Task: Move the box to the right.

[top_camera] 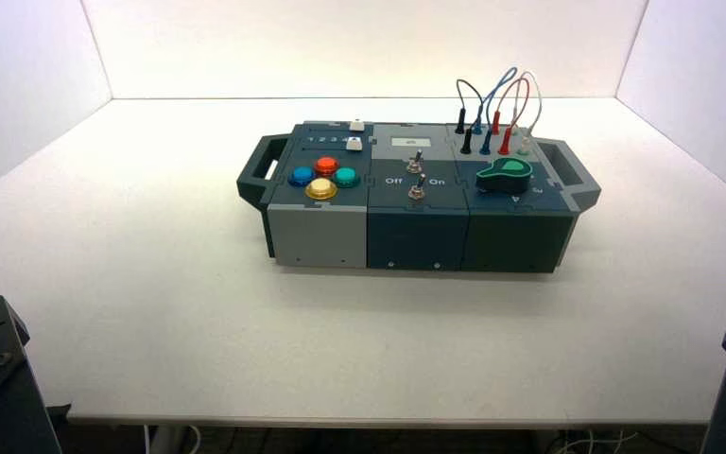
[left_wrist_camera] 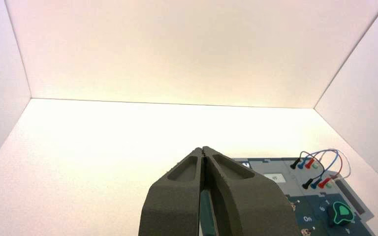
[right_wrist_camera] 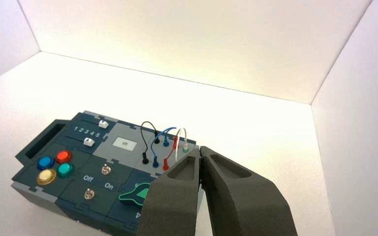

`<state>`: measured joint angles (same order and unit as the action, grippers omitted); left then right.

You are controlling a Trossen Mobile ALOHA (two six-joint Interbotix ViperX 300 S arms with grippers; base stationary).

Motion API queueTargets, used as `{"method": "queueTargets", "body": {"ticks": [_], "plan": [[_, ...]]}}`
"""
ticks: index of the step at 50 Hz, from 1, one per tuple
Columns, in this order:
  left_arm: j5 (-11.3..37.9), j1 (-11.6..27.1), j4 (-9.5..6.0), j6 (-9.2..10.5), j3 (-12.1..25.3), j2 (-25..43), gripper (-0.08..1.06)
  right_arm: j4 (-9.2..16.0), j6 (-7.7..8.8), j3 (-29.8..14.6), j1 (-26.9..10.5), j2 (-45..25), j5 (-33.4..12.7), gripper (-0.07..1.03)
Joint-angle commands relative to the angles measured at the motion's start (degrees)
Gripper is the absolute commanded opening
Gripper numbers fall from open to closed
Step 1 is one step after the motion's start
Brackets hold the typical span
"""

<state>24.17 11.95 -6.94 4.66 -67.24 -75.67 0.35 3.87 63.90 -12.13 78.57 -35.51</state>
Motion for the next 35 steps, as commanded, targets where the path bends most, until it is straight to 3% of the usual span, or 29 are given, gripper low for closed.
{"method": "queueTargets", "body": {"ticks": [1,20,26,35], "plan": [[-0.7,-0.2,-0.18,0.35,0.4,0.9,-0.03,0.2,-0.09,-0.6,-0.2,-1.5,1.0,-0.02],[1.2,-0.2,-0.70,1.49,1.3,5.4,-0.03,1.0,-0.09,-0.7,-0.2,-3.9,0.6,-0.02],[0.8,-0.2,-0.70,1.41,3.0,10.5,-0.03,1.1,-0.09,-0.8,-0.2,-4.5,0.5,-0.02],[-0.3,-0.2,-0.53,0.79,8.3,27.2,-0.03,1.8,-0.09,-1.6,-0.2,-8.3,-0.4,-0.02]]}}
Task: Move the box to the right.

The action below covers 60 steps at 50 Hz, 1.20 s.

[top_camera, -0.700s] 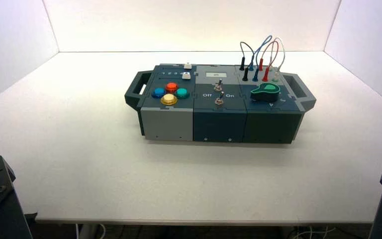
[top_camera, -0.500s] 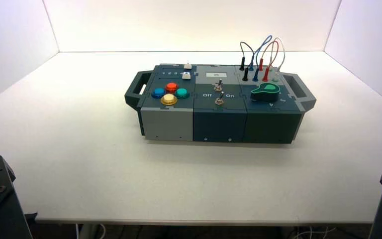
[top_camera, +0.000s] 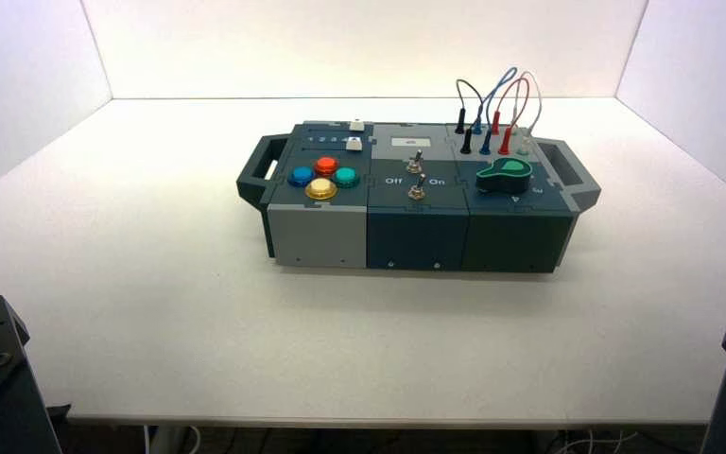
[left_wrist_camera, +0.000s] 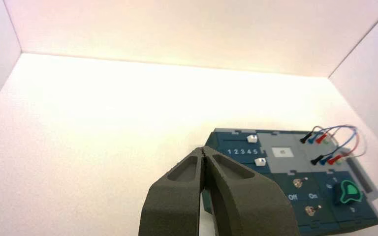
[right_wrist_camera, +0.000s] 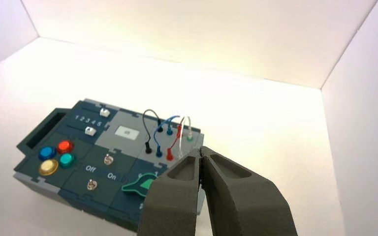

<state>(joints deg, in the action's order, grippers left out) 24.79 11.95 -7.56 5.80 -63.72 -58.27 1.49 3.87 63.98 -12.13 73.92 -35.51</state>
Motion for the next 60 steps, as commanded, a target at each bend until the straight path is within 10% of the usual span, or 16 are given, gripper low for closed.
{"method": "queueTargets", "body": {"ticks": [1,27,60], "plan": [[-0.8,-0.2,0.09,-0.62,5.5,11.9,-0.03,0.7,-0.09,-1.9,-0.2,-4.7,-0.4,-0.02],[2.5,0.7,0.09,-2.90,22.7,45.1,-0.03,0.9,-0.09,-7.7,-0.2,-22.9,-1.0,-0.02],[2.9,0.7,0.09,-6.59,23.9,56.0,-0.03,2.0,-2.11,-8.3,0.7,-35.9,0.9,-0.02]]}}
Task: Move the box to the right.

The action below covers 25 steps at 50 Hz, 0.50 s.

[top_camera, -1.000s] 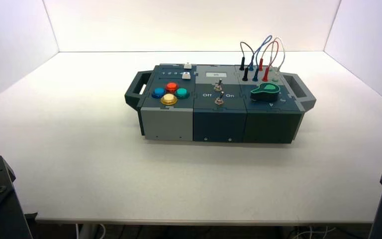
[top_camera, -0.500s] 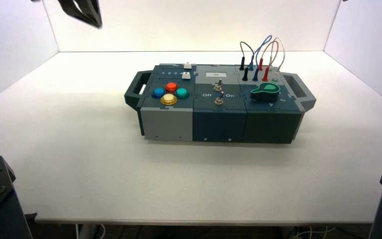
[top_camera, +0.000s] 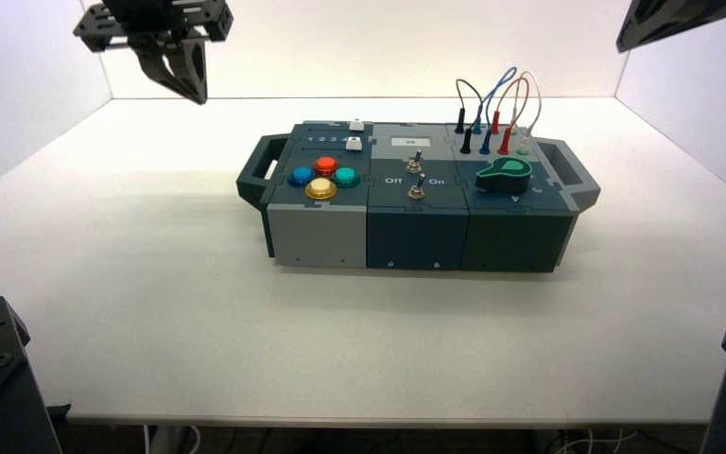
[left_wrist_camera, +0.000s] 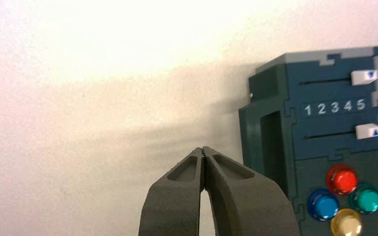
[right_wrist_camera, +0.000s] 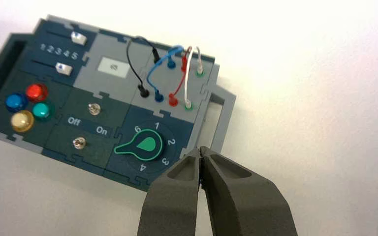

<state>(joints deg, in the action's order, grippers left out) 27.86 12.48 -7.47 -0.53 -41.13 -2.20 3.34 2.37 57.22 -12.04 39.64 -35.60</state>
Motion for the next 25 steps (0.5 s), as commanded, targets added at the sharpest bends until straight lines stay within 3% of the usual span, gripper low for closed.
{"method": "queueTargets", "body": {"ticks": [1,15,25], "plan": [[-0.2,0.2,0.00,-0.26,1.3,0.3,-0.03,0.2,-0.62,-1.6,0.8,-1.8,1.0,-0.02],[-0.2,0.4,-0.18,-0.26,1.3,3.5,-0.03,-0.1,-1.05,-2.8,7.8,-4.6,1.8,-0.02],[-0.2,1.3,-0.18,-0.26,2.1,6.0,-0.03,-0.3,-1.05,-3.3,8.0,-6.8,1.8,-0.02]]}}
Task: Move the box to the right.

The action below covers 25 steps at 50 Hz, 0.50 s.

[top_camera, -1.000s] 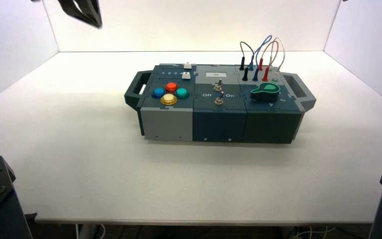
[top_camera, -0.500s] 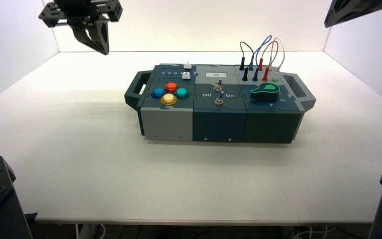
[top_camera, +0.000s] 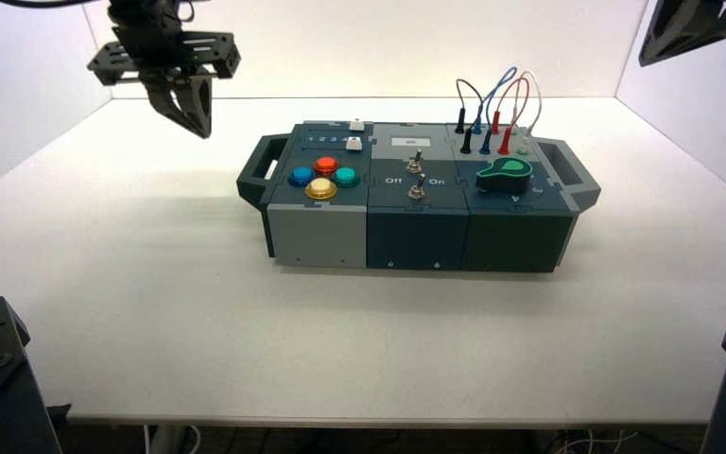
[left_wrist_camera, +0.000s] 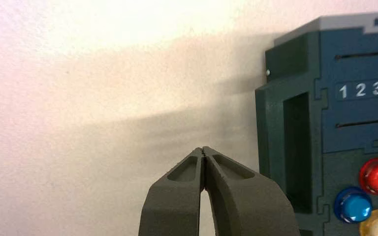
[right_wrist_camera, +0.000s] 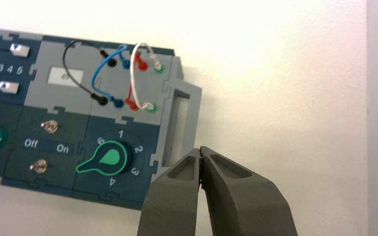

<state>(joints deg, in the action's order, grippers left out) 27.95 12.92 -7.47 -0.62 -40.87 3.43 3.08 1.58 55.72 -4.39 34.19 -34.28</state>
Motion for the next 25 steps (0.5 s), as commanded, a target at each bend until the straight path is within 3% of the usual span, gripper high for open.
{"method": "queueTargets", "body": {"ticks": [1,14,25], "plan": [[-0.3,0.9,-0.18,-0.26,1.9,0.5,-0.03,0.0,-0.26,-1.9,0.4,-1.9,0.4,-0.02],[-0.2,2.3,-0.18,-0.18,4.4,4.1,-0.03,0.3,-0.26,-4.0,0.4,-10.7,-0.3,-0.02],[0.0,3.6,-0.18,-0.26,4.9,6.7,-0.03,0.3,-0.35,-5.5,0.4,-12.4,-0.1,-0.02]]}}
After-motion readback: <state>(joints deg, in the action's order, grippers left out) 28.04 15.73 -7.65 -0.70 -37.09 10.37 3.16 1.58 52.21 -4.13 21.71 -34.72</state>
